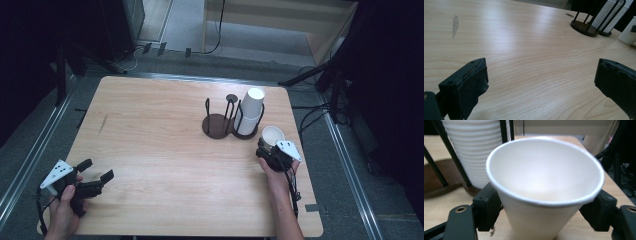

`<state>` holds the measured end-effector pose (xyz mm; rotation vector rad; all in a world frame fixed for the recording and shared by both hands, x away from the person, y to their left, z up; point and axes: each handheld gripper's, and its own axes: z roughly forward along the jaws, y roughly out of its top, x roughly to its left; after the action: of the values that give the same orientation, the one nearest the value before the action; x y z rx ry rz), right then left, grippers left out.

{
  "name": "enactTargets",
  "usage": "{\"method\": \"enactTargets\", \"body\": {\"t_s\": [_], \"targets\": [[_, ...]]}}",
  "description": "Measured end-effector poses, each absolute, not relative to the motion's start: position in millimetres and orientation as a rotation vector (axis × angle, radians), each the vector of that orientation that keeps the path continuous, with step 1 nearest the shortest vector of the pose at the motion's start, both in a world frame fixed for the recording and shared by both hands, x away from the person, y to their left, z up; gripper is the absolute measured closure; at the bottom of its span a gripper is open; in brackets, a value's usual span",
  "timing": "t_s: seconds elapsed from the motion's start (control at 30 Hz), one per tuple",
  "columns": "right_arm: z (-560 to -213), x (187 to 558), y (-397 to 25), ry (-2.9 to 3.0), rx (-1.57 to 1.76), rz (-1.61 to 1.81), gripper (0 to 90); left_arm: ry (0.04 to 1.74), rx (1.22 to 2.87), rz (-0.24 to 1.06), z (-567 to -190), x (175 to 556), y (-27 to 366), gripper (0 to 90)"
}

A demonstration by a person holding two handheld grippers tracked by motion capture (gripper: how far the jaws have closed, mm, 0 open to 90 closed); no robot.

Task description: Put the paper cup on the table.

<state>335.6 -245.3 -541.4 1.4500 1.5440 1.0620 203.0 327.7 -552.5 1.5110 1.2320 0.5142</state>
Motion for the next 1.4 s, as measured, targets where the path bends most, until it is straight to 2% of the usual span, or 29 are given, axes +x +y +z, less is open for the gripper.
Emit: {"method": "enactTargets", "body": {"t_s": [0.13,0.17,0.27,0.37,1.4], "targets": [[-543,335,-246,1.572,1.464,1.071,18.1,1.233,1.512,0.514,-553,203,328,0.0],[-542,333,-247,1.588,1.450,1.104,10.7,1.232,1.510,0.514,-553,203,327,0.0],[-537,330,-247,1.612,1.418,1.133,3.5,1.232,1.510,0.513,-553,203,327,0.0],[-533,326,-250,1.617,1.398,1.133,0.0,1.233,1.514,0.515,-553,203,327,0.0],[-525,253,-301,1.593,1.392,1.204,0.0,1.237,1.510,0.514,-553,203,327,0.0]]}}
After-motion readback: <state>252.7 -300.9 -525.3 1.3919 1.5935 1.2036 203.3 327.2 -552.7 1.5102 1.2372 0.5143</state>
